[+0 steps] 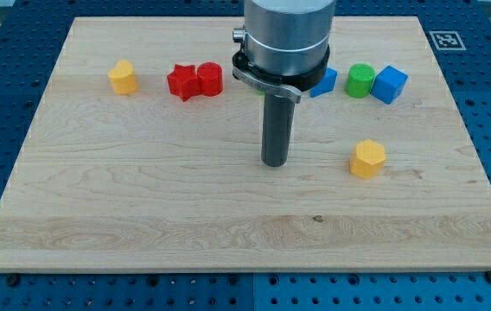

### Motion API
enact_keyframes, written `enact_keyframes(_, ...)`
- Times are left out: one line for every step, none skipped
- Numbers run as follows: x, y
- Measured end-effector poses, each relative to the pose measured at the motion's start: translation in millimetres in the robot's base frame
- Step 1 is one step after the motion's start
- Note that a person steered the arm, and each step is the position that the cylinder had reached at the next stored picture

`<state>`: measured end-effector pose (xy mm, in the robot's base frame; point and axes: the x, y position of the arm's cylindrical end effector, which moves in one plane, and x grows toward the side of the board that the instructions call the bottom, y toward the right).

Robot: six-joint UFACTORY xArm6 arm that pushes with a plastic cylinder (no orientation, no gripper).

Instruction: Slide the yellow hexagon slightly up

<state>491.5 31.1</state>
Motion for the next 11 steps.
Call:
enact_keyframes(22,19)
enact_keyframes(50,73)
enact_keyframes(57,150)
enact_keyframes(57,165)
enact_keyframes(52,152)
enact_keyframes(45,134)
enact_keyframes(42,128)
enact_keyframes(41,128)
enact_keyframes(35,128)
enact_keyframes(24,128)
enact_keyframes(10,128)
